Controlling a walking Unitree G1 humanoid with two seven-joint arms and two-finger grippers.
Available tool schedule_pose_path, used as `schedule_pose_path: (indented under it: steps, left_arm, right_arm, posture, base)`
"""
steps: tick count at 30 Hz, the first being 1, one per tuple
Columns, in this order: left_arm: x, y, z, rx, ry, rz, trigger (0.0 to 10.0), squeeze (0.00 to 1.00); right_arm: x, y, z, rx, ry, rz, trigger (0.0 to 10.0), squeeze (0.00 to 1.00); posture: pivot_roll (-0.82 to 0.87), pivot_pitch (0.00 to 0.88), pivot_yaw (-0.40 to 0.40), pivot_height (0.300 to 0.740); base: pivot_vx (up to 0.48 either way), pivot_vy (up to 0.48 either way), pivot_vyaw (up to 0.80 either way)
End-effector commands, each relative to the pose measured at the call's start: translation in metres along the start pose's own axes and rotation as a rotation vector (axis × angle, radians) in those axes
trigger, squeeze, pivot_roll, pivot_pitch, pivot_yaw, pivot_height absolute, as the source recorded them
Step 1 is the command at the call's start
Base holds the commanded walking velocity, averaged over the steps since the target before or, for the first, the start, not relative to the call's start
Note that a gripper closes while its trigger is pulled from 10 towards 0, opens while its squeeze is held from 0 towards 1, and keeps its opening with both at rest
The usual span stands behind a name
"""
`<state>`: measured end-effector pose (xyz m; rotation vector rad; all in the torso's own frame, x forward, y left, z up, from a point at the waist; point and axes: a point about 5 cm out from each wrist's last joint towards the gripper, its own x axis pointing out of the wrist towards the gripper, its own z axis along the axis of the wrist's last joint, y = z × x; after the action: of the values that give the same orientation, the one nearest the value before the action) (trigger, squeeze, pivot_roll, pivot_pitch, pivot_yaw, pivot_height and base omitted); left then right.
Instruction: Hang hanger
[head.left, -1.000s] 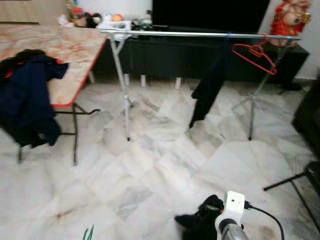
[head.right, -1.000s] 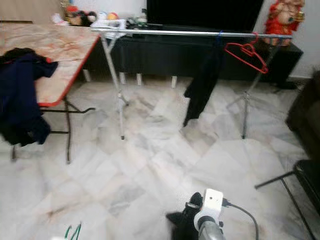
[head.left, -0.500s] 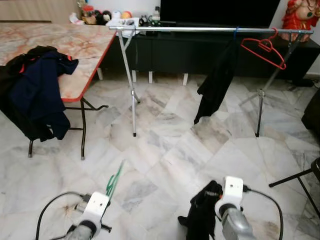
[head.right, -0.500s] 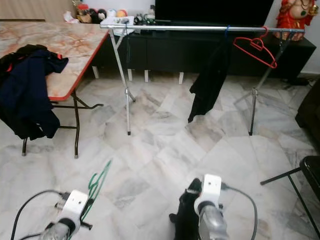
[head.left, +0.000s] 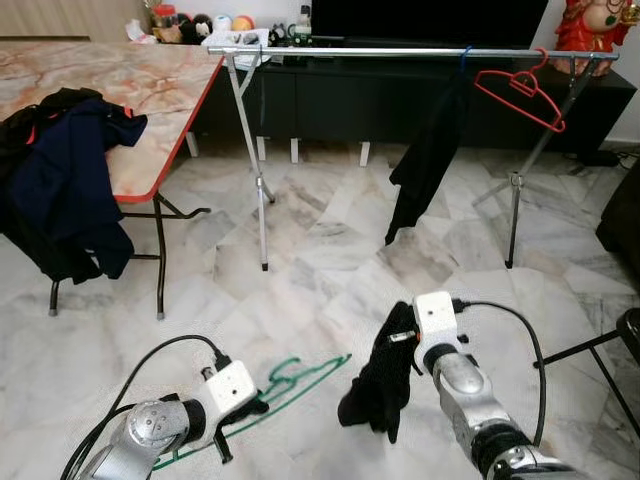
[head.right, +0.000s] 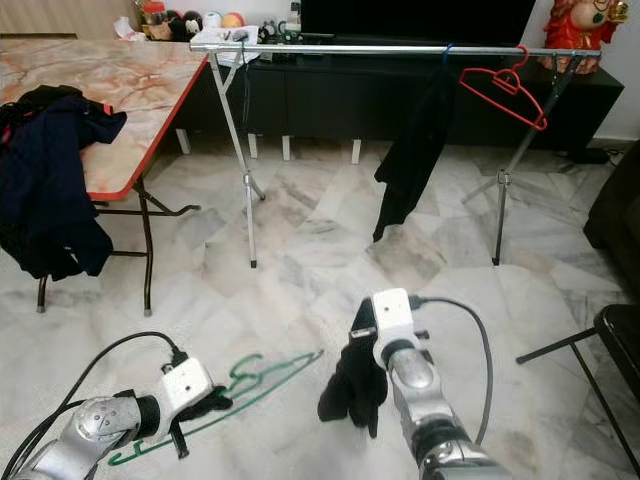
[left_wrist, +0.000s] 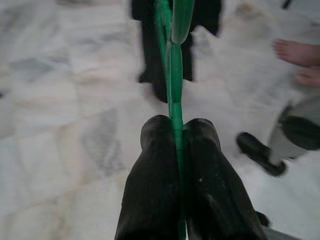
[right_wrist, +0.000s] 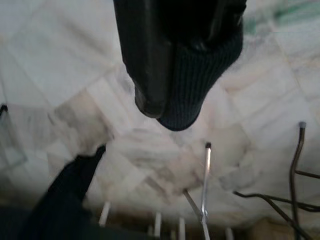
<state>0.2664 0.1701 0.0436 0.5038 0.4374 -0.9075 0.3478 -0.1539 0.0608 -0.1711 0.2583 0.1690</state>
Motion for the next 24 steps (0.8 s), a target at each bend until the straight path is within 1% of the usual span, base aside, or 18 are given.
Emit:
schedule_pose_path:
  steps: [1, 2, 4, 6, 9, 11, 13, 14, 15, 17, 19, 20, 22, 24]
  left_arm:
    - [-0.002, 0.000, 0.005, 0.004, 0.017, -0.032, 10.0, 0.00]
    - [-0.003, 0.000, 0.006, 0.003, 0.024, -0.039, 10.0, 0.00]
    - [-0.005, -0.003, 0.019, -0.001, 0.014, -0.082, 10.0, 0.00]
    - [-0.005, -0.009, 0.031, -0.010, -0.016, -0.119, 10.0, 0.00]
    - [-0.007, -0.015, 0.037, -0.021, -0.022, -0.164, 10.0, 0.00]
    - [-0.007, -0.015, 0.037, -0.021, -0.017, -0.170, 10.0, 0.00]
    - [-0.010, -0.024, 0.037, 0.000, 0.030, -0.242, 10.0, 0.00]
    - [-0.010, -0.024, 0.037, 0.000, 0.030, -0.242, 10.0, 0.00]
    - [-0.010, -0.026, 0.043, -0.006, 0.012, -0.262, 10.0, 0.00]
    - [-0.011, -0.028, 0.051, 0.006, -0.002, -0.262, 10.0, 0.00]
    - [-0.008, -0.025, 0.055, -0.002, -0.018, -0.222, 10.0, 0.00]
    - [-0.006, -0.023, 0.058, -0.009, -0.041, -0.194, 10.0, 0.00]
    - [-0.003, -0.020, 0.063, -0.037, -0.069, -0.162, 10.0, 0.00]
    - [-0.004, -0.025, 0.068, -0.045, -0.080, -0.186, 10.0, 0.00]
  right_arm:
    - [0.003, -0.004, 0.010, 0.007, -0.028, -0.014, 10.0, 0.00]
    - [0.003, -0.004, 0.011, 0.006, -0.028, -0.015, 10.0, 0.00]
    - [0.004, -0.002, 0.013, -0.001, -0.038, -0.011, 10.0, 0.00]
    - [0.003, 0.000, 0.010, -0.012, -0.034, -0.007, 10.0, 0.00]
    - [0.000, 0.000, 0.002, -0.011, -0.012, -0.010, 10.0, 0.00]
    - [0.000, 0.000, 0.001, -0.007, -0.009, -0.011, 10.0, 0.00]
    - [-0.004, 0.002, -0.010, 0.006, 0.021, -0.018, 10.0, 0.00]
    - [-0.004, 0.002, -0.010, 0.006, 0.021, -0.018, 10.0, 0.00]
    - [-0.005, 0.002, -0.013, 0.011, 0.031, -0.020, 10.0, 0.00]
    - [-0.006, 0.003, -0.015, 0.015, 0.038, -0.025, 10.0, 0.00]
    - [-0.006, 0.003, -0.015, 0.020, 0.037, -0.026, 10.0, 0.00]
    - [-0.006, 0.003, -0.015, 0.028, 0.035, -0.027, 10.0, 0.00]
    - [-0.006, 0.004, -0.015, 0.034, 0.032, -0.027, 10.0, 0.00]
    - [-0.006, 0.006, -0.016, 0.040, 0.033, -0.028, 10.0, 0.00]
  posture:
    - [0.06, 0.088, -0.019, 0.740]
    - [0.06, 0.088, -0.019, 0.740]
    - [0.06, 0.095, -0.021, 0.740]
    - [0.06, 0.098, -0.021, 0.740]
    - [0.06, 0.104, -0.024, 0.740]
    - [0.06, 0.104, -0.024, 0.740]
    - [0.07, 0.108, -0.027, 0.740]
    - [0.07, 0.108, -0.027, 0.740]
    - [0.07, 0.109, -0.028, 0.740]
    - [0.07, 0.111, -0.027, 0.740]
    - [0.07, 0.111, -0.027, 0.740]
    - [0.07, 0.112, -0.028, 0.740]
    - [0.07, 0.113, -0.028, 0.740]
    - [0.07, 0.114, -0.029, 0.740]
  base:
    - [0.000, 0.000, 0.00]
    - [0.000, 0.000, 0.00]
    - [0.000, 0.000, 0.00]
    - [0.000, 0.000, 0.00]
    - [0.000, 0.000, 0.00]
    - [0.000, 0.000, 0.00]
    - [0.000, 0.000, 0.00]
    - [0.000, 0.000, 0.00]
    - [0.000, 0.000, 0.00]
    - [0.000, 0.000, 0.00]
    - [0.000, 0.000, 0.00]
    - [0.000, 0.000, 0.00]
    - [0.000, 0.000, 0.00]
    - [0.000, 0.000, 0.00]
